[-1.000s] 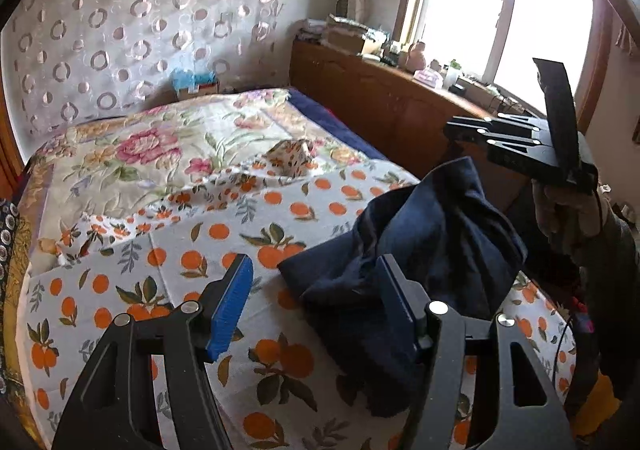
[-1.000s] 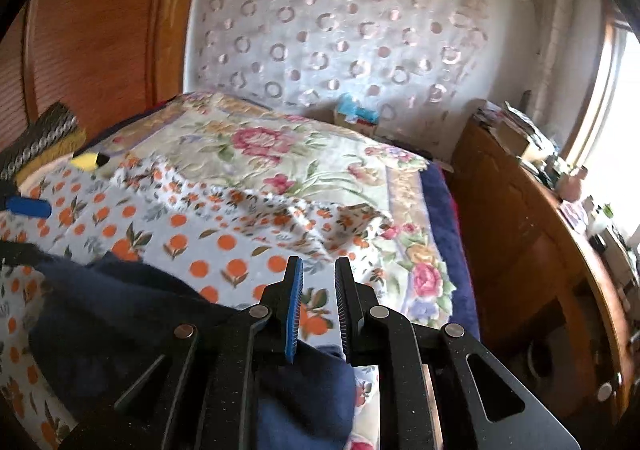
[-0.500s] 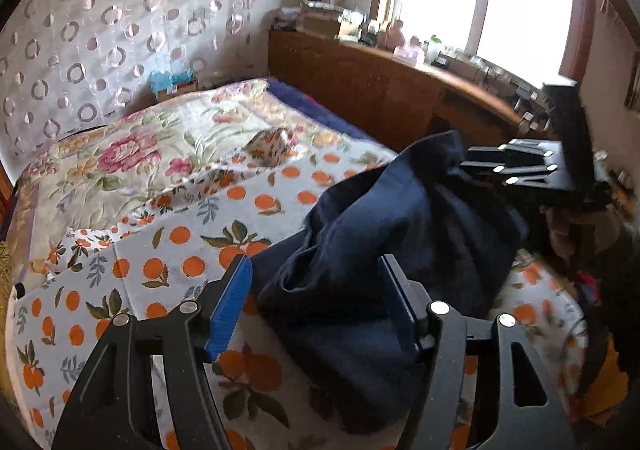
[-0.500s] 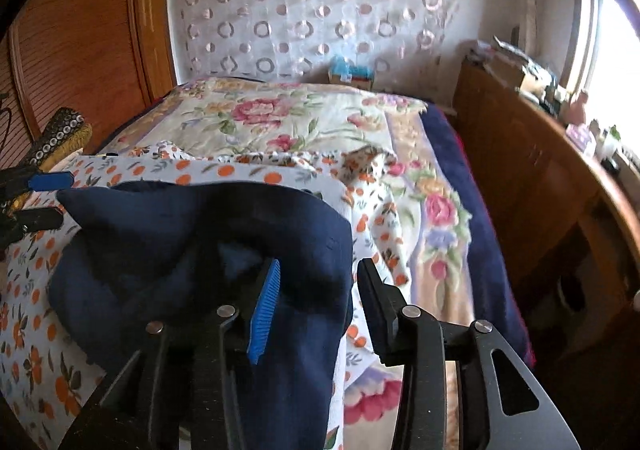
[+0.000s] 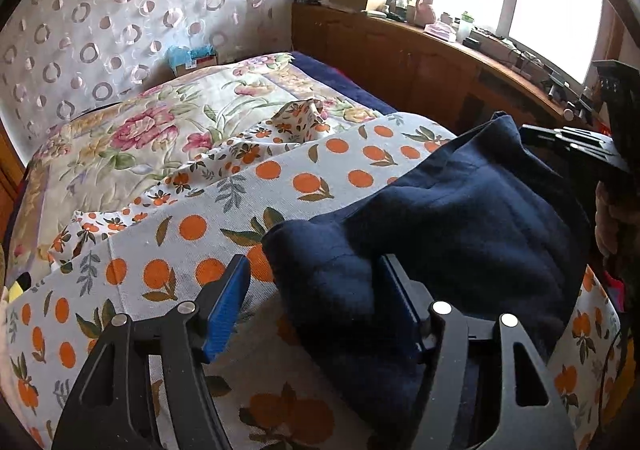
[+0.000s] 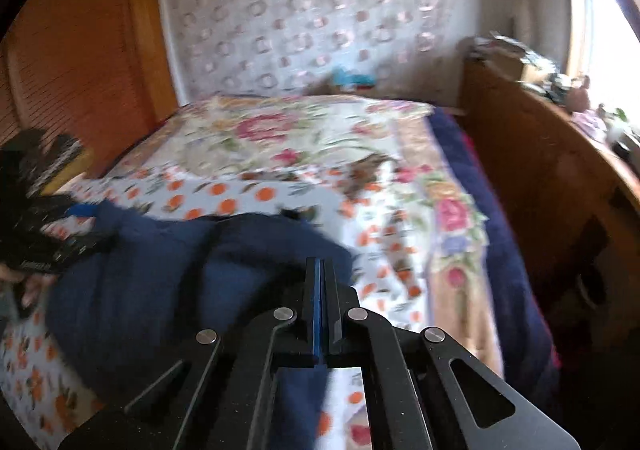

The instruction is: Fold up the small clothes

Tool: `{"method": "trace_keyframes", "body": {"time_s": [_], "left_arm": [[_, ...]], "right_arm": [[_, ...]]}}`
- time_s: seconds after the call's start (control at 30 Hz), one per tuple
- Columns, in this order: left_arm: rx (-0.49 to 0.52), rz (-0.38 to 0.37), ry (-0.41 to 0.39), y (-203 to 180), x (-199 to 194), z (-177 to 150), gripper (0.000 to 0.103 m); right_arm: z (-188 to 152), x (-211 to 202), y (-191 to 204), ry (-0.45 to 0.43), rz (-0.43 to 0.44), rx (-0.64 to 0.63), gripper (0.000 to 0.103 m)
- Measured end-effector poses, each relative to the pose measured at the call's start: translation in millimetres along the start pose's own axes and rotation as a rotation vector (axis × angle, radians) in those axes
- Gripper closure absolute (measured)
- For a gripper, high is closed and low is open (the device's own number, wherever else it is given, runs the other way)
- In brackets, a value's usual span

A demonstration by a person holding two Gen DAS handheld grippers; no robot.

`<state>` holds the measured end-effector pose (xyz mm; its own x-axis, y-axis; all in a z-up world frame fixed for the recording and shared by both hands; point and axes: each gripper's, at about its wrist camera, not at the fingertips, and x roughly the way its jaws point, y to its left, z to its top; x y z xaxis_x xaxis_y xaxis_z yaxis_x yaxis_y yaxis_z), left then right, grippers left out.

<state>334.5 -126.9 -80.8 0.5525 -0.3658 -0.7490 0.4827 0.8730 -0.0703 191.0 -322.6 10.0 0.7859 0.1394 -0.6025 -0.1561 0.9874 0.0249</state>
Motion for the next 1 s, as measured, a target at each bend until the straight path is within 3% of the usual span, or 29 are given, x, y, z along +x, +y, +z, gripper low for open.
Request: {"method": "trace_keyframes", "body": {"time_s": [0.27, 0.3, 0.37, 0.4, 0.43, 0.6, 0.7, 0.77, 1.0], "left_arm": [[-0.039, -0.048, 0.03, 7.6, 8.1, 1.1, 0.034], [-0.053, -0.061, 0.035, 9.6, 9.4, 1.0, 0.034], [-0.072, -0.084, 0.042, 12.5, 11.9, 0.6, 0.034], [-0.077, -0.091, 0.043, 13.4, 12.3, 0.3, 0.034], [-0.074, -0.093, 0.043, 13.2, 12.1, 0.3, 0.034], [-0.066, -0.091, 0.042, 11.7, 12.3, 1.3, 0.034], [-0.064, -0.091, 0.04, 12.6, 12.1, 0.9, 0.033], [-0.062, -0.088, 0.038, 12.4, 12.3, 1.2, 0.033], [-0.058, -0.084, 0.038, 11.5, 12.6, 1.7, 0.033]], "right_arm": [[-3.9, -13.3, -4.8, 0.029, 0.04, 0.015, 0.103], [-4.0, -15.1, -2.2, 0.034, 0.035, 0.008, 0.096], [-3.0, -12.1, 3.5, 0.043, 0.044, -0.003, 0.067], [-3.9, -9.7, 4.5, 0.044, 0.048, 0.0, 0.041], [-4.4, -6.6, 3.2, 0.049, 0.046, 0.006, 0.03], [0.0, 6.4, -7.3, 0.089, 0.08, 0.055, 0.029], [8.0, -6.1, -15.7, 0.026, 0.045, 0.091, 0.029], [13.1, -13.6, -26.8, 0.006, 0.067, 0.134, 0.029], [5.4, -1.7, -24.4, 0.071, 0.127, 0.106, 0.029]]}}
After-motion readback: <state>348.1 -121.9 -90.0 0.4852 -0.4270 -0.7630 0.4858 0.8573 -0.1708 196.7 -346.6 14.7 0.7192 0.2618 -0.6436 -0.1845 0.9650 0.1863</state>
